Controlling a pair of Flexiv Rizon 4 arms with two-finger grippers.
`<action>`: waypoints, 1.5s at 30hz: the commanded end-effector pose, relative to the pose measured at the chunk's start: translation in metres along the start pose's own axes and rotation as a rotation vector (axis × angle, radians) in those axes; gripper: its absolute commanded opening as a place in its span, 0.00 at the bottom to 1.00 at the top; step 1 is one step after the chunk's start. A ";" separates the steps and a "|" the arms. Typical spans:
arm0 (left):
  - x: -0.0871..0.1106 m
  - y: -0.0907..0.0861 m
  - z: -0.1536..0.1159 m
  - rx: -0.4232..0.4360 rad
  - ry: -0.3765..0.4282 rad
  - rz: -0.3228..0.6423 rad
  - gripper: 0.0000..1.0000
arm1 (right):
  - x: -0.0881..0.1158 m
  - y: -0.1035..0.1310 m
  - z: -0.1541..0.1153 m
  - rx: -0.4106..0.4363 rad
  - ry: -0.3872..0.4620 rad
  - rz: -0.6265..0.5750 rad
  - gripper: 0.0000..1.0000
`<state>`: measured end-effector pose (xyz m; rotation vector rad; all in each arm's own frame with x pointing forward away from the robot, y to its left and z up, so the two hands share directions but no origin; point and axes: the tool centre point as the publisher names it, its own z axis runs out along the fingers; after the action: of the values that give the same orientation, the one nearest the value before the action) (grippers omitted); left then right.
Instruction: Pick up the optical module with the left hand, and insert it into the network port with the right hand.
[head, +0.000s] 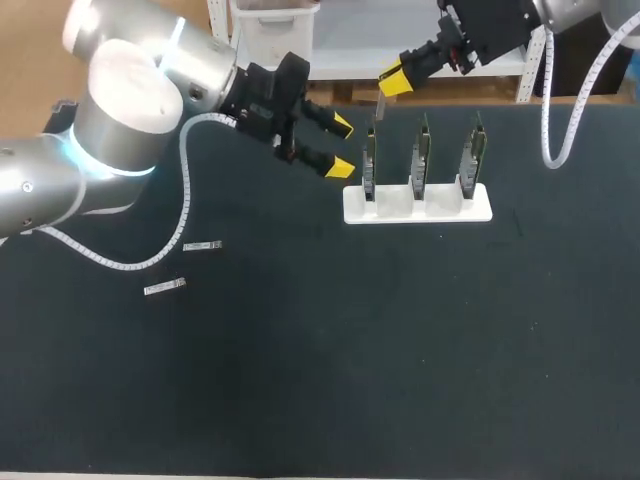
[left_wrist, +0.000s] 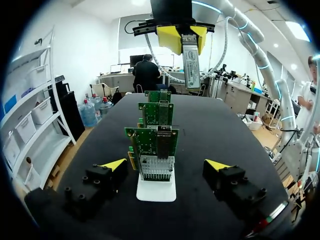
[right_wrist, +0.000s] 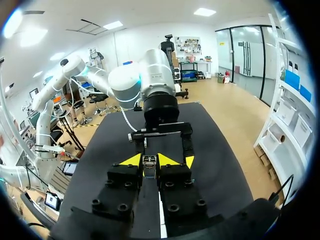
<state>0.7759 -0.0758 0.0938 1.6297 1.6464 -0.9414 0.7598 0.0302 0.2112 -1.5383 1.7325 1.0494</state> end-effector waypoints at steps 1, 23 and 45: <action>-0.003 0.006 0.003 0.013 0.004 0.001 1.00 | 0.000 0.003 0.000 0.005 -0.002 -0.001 0.00; -0.003 0.001 0.009 0.040 0.039 0.040 1.00 | -0.001 0.002 -0.002 -0.005 0.009 -0.013 0.00; -0.004 -0.001 0.012 0.048 0.040 0.045 1.00 | 0.003 -0.003 0.003 -0.024 0.057 -0.032 0.00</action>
<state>0.7724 -0.0870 0.0904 1.7155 1.6157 -0.9366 0.7565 0.0261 0.2064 -1.6091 1.7286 1.0200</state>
